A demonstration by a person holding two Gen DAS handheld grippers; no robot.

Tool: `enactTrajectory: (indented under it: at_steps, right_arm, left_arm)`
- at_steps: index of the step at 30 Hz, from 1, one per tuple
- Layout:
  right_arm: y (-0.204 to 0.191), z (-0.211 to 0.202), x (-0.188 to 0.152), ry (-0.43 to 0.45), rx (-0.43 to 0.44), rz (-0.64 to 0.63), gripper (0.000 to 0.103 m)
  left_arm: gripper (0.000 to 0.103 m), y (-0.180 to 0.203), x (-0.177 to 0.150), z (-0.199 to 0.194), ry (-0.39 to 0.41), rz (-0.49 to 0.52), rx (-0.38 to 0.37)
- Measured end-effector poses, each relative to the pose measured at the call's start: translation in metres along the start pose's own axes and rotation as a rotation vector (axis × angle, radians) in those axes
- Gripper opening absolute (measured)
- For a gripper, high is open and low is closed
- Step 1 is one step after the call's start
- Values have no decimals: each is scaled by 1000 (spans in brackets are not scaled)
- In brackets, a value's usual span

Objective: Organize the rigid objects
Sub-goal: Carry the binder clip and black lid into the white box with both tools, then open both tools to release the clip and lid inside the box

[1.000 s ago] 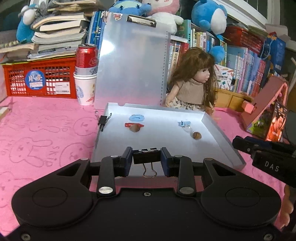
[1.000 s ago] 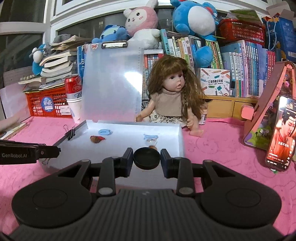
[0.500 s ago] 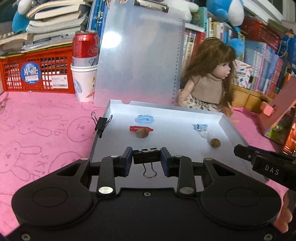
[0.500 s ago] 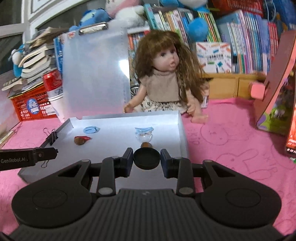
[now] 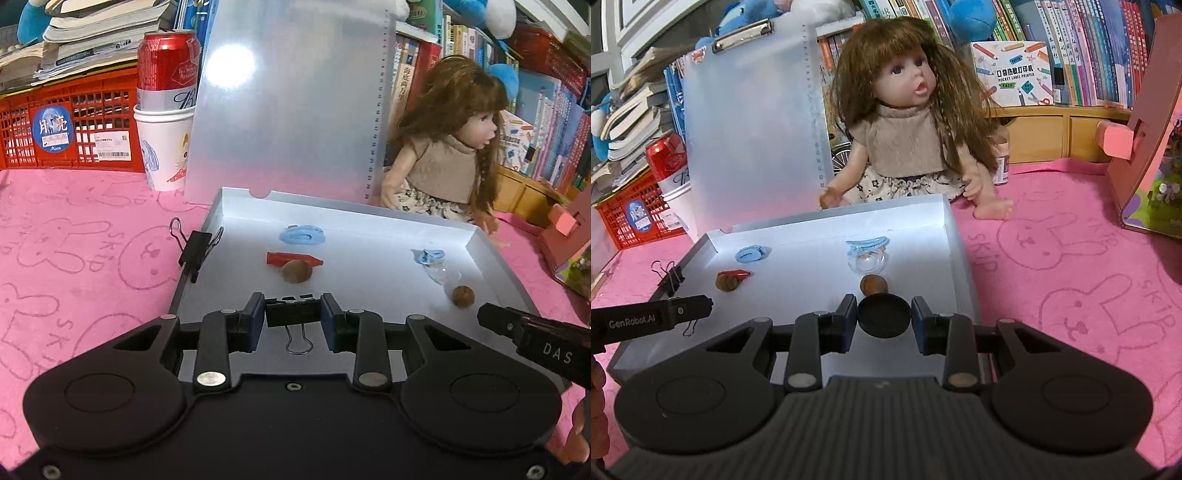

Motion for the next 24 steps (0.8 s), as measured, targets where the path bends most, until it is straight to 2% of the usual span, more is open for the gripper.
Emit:
enactTrajectory:
  at_steps: [24]
  right_arm:
    - [-12, 17, 4, 27, -72, -93, 37]
  left_arm:
    - [31, -6, 7, 28, 18, 39, 42]
Point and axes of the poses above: each gripper's, at about its wrist camera, not at the fingertips, and z roughly the way its jaws point, y to its right, x to its top, the point moved 6 cm from there along z, roughly the way its jaws point, and after that the axes turned 11 degrees about -x, right-handed, at the moved point
